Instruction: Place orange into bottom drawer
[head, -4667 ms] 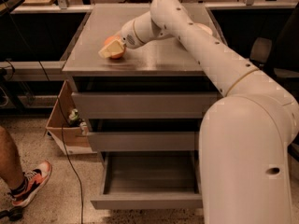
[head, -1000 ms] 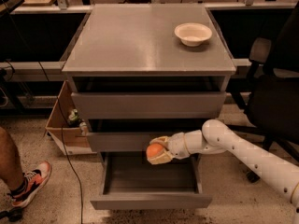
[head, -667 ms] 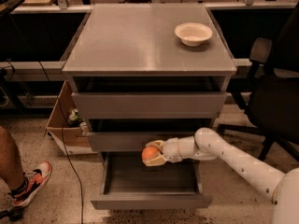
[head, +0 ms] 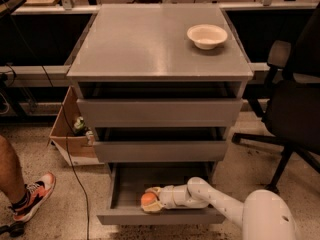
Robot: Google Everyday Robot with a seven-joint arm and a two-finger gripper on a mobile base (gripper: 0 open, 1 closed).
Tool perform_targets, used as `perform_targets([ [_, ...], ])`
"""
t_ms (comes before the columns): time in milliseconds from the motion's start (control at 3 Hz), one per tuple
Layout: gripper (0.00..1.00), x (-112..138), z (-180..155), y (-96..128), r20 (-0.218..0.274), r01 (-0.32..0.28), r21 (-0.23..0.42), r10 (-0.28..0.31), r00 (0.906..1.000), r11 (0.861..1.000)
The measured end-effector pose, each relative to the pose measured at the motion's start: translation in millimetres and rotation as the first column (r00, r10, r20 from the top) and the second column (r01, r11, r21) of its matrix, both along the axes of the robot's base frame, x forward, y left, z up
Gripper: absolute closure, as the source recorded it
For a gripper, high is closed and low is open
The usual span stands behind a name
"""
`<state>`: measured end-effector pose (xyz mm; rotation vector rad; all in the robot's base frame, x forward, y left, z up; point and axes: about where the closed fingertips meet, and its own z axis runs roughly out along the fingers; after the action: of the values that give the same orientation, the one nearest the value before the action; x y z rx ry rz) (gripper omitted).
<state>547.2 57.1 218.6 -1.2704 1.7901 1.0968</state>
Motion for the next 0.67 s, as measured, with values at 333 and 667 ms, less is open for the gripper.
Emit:
perform_targets([
  [333,1.0,1.1,-1.1,3.6,0.014,-0.001,-0.004,0.001,0.9999,1.0],
  [667,1.0,14.1,-19.6,-0.2,0.129,0.058,-0.021,-0.054,0.9902,0.998],
])
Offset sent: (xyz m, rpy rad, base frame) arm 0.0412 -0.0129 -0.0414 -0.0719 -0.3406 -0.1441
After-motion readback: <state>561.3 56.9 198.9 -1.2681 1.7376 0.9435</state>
